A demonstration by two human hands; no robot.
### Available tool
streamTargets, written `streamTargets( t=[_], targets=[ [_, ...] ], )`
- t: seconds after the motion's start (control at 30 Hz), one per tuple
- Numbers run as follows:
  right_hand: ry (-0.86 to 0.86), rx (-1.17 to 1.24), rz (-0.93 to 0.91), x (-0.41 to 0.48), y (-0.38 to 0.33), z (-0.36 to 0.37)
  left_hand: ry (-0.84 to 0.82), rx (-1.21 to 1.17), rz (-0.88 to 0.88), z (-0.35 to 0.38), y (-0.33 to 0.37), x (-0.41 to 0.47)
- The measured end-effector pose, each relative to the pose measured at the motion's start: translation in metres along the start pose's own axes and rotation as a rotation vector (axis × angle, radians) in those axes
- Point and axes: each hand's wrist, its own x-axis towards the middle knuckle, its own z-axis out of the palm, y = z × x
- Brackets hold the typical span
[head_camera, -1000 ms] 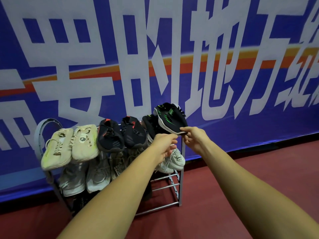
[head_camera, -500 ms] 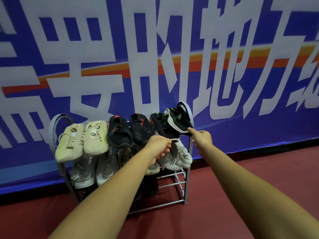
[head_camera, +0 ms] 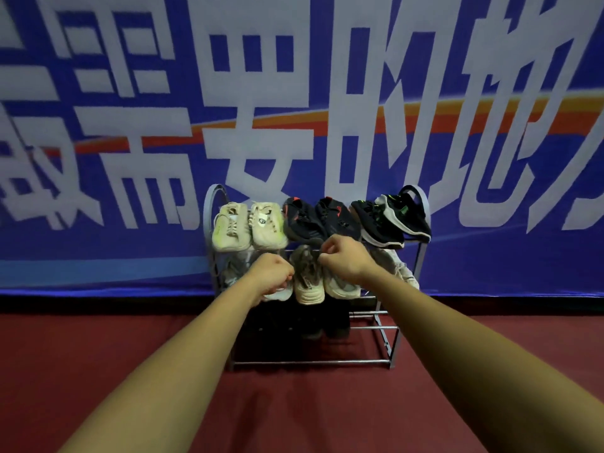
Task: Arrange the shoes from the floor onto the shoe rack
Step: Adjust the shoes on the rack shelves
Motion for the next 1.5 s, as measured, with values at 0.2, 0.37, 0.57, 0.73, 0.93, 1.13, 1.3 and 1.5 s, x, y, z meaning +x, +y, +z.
streamTargets(
  t=[0.2,0.37,0.57,0.73,0.93,1.13,1.3,1.5],
  targets=[
    [-0.194,-0.032,0.008,-0.006,-0.038,0.054,0.134,0.171,-0.009,-0.067,-0.045,-0.017],
    [-0.252,-0.018,0.045,-0.007,-0.027,0.077,0.203,0.279,-0.049,-0.072,-0.059,-0.012],
    [-0.286,-0.006,-0.005,0.017,-0.015,0.096,0.319,0.286,-0.137,-0.068,-0.094,0.014],
    [-0.306,0.021,-0.040,0.033,-0.018,0.158,0.313,0.064,-0.226,-0.067,-0.134,0.045],
    [-0.234,-0.047,-0.079,0.054,-0.023,0.204,0.260,-0.343,-0.379,-0.050,-0.149,0.088],
    [-0.339,-0.073,-0.019,0.059,-0.017,0.232,0.265,-0.583,-0.512,-0.035,-0.163,0.118],
    [-0.323,0.069,0.024,0.056,-0.010,0.233,0.332,-0.729,-0.455,-0.028,-0.169,0.121],
    [-0.217,0.376,0.131,0.048,-0.007,0.222,0.442,-0.849,-0.391,-0.038,-0.172,0.091]
  ],
)
